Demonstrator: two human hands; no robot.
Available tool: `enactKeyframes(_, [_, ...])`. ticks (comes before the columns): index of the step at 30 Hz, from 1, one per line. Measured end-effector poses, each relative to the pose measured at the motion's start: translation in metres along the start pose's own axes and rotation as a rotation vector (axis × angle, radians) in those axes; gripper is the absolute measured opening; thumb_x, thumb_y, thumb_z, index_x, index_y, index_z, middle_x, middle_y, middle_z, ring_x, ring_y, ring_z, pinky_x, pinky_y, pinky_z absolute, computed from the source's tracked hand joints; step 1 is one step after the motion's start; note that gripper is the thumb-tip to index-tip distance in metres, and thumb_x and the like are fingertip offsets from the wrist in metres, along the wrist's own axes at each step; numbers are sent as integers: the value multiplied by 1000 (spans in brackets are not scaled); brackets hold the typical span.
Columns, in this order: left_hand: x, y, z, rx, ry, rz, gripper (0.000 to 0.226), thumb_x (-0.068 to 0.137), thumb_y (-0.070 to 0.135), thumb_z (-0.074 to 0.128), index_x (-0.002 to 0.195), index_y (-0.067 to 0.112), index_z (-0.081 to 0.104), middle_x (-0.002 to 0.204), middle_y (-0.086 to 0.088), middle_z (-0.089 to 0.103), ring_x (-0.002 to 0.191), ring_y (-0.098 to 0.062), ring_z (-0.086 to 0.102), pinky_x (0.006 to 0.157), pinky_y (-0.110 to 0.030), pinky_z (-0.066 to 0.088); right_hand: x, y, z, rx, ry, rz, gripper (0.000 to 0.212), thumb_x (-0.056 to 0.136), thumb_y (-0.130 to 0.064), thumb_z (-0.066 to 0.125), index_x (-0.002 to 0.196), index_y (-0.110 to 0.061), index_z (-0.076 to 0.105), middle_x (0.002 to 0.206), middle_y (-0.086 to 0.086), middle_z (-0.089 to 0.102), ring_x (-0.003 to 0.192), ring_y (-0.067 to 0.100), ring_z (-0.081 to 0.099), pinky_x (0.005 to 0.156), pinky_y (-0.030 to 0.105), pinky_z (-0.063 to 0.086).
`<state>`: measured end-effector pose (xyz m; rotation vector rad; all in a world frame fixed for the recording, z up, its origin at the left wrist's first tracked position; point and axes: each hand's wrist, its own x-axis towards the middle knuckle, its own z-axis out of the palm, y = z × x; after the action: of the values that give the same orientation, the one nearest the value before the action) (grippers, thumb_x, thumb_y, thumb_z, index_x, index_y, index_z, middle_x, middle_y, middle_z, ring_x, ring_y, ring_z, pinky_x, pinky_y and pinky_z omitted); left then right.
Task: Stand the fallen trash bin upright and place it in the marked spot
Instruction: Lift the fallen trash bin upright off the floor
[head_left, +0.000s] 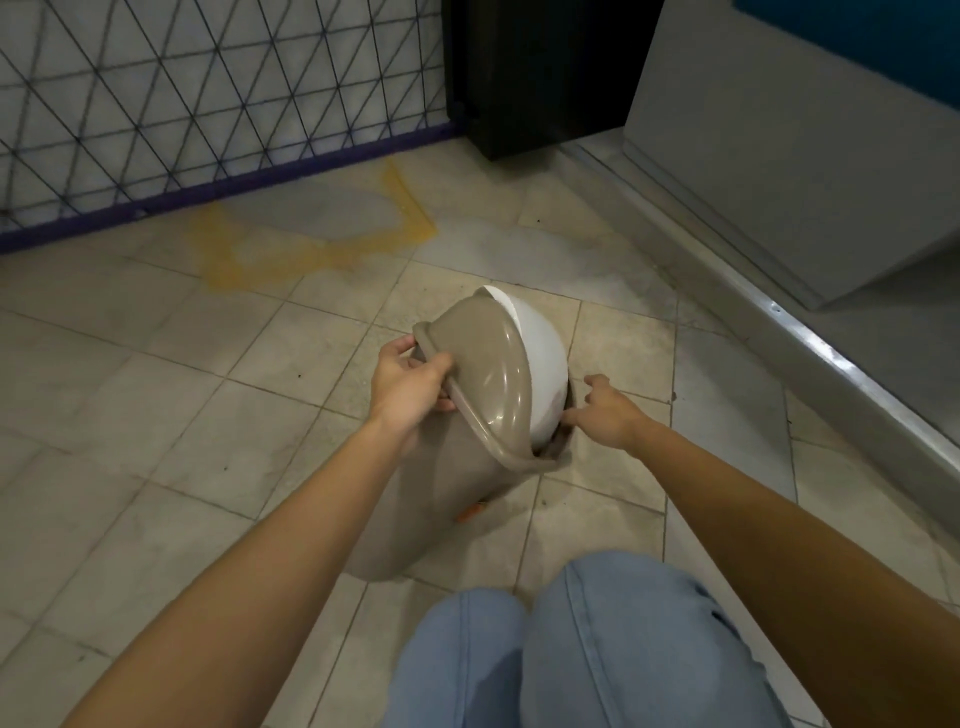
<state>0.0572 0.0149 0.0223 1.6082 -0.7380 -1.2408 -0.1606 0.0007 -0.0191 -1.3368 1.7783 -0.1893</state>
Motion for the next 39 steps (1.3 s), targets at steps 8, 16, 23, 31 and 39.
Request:
enactKeyframes(8, [1,-1,-29,-108,-10,-7,63,79,2,59,137,10,37,68,-5,57,42,-3,56,41,-19,47,-8,3,18,346,-209,208,42,94,-20,49,131,-1,42,127,17,51,99,28,56,91,39,51])
enactKeyframes(16, [-3,-2,-50,-89,-23,14,59,82,6,59,136,12,37,73,-5,56,49,-7,56,44,-21,48,-14,-6,26,498,-234,243,31,88,-9,55,115,5,52,116,19,51,89,27,59,80,34,56])
enactKeyframes(23, [-8,-4,-71,-95,22,-15,50,82,6,53,131,11,45,73,-3,55,49,-8,51,41,-22,44,-30,-21,11,598,-277,233,34,81,-10,65,112,-2,56,111,14,55,86,22,61,63,27,59])
enactKeyframes(31, [-14,-13,-85,-78,-26,-6,32,87,19,51,116,24,64,63,7,62,52,-9,58,47,-23,49,-44,-38,-5,521,-272,136,35,78,-9,69,110,-1,59,105,12,64,87,20,65,65,27,57])
enactKeyframes(39, [-16,-30,-92,-76,-3,-9,30,93,22,47,118,29,63,71,7,63,59,-7,60,54,-21,50,-52,-41,0,409,-291,84,23,75,-9,72,95,-3,61,93,11,69,82,19,69,66,26,57])
